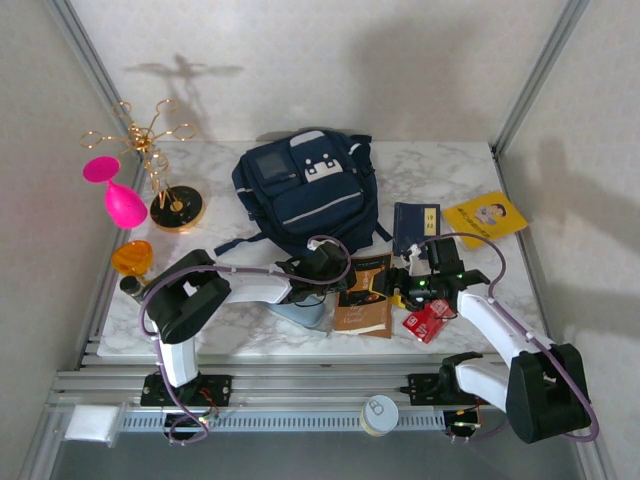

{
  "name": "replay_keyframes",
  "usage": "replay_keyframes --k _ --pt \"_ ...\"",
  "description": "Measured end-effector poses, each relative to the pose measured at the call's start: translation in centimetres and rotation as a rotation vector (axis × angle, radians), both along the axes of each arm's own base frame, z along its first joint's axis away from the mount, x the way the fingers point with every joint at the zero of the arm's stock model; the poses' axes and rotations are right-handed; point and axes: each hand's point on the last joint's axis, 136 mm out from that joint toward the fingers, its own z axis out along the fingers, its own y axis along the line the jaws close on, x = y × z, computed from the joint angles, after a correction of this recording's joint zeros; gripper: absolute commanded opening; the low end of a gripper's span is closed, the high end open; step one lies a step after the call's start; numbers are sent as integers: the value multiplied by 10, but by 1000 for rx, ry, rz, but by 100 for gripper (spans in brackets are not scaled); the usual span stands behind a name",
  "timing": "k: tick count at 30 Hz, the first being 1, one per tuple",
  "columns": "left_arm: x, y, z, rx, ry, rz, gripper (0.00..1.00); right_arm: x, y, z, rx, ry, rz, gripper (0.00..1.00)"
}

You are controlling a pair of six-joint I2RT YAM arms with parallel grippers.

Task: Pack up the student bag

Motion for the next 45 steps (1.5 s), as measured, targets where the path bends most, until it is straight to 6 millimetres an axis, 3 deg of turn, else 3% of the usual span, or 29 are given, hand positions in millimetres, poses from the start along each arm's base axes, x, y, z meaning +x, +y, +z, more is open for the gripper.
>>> replay_keyframes --k 6,17,22,29,31,34,39,45 --pt "0 0 0 0 0 0 46 0 -2 -5 -20 7 6 45" --pt "0 0 0 -1 -1 1 46 -1 -9 -19 -84 45 6 15" --pt "0 0 0 1 -3 2 48 1 -11 -17 -94 42 -1 8" --pt "4 -3 10 -13 -19 -7 60 7 -9 0 -82 -3 -4 0" --pt "5 -2 24 -36 -38 -10 64 10 -9 12 -75 -32 -5 0" --pt "11 7 64 -104 -101 -5 73 15 -8 37 -62 -90 -10 0" --pt "27 49 141 -246 -232 43 85 28 -4 96 -14 -240 -23 0" --pt "29 85 183 -334 -319 29 96 43 7 163 71 -404 -1 0"
